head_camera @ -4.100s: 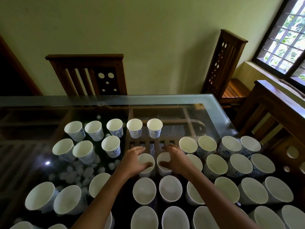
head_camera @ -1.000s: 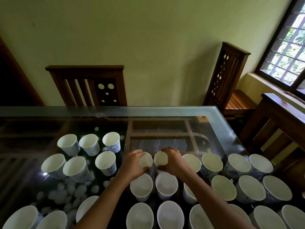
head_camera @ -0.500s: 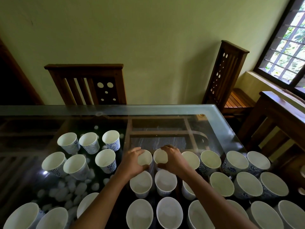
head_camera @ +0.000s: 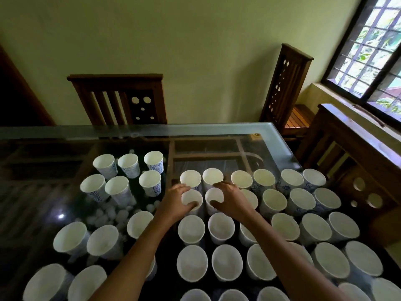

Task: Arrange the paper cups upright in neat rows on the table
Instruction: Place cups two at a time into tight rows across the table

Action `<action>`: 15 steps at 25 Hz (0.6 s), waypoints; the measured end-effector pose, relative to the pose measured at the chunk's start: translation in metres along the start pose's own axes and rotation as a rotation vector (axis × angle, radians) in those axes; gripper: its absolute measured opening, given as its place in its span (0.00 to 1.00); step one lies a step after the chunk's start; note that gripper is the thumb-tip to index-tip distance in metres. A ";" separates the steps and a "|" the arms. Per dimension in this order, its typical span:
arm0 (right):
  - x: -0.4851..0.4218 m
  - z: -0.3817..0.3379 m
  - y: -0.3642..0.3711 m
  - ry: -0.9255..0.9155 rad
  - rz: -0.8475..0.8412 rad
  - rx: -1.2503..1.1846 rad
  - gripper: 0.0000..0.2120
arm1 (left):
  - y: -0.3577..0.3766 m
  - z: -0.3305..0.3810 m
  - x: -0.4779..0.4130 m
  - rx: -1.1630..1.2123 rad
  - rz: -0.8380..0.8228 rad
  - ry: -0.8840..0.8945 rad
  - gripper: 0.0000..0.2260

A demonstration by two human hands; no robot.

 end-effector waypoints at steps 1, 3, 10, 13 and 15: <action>0.006 -0.001 -0.001 0.014 0.000 0.005 0.25 | -0.001 0.004 0.006 0.003 -0.004 0.007 0.26; 0.013 0.001 -0.002 0.052 -0.015 0.011 0.25 | -0.003 0.011 0.011 -0.006 0.002 0.033 0.25; 0.023 0.048 -0.025 0.176 0.001 0.017 0.23 | 0.018 0.044 -0.005 -0.035 -0.023 0.087 0.25; 0.017 0.090 -0.034 0.197 -0.015 0.023 0.24 | 0.047 0.063 -0.020 -0.001 -0.046 0.078 0.24; 0.013 0.118 -0.040 0.200 -0.030 0.027 0.22 | 0.069 0.075 -0.030 0.001 -0.049 0.055 0.25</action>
Point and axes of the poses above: each hand's wrist, its own x-axis away from the middle knuckle, its own y-axis out of the palm, z = x × y, the point moved 10 cm from there along -x, towards the middle knuckle, and after that the axes turned 10 degrees about x, right-handed, at the moved point
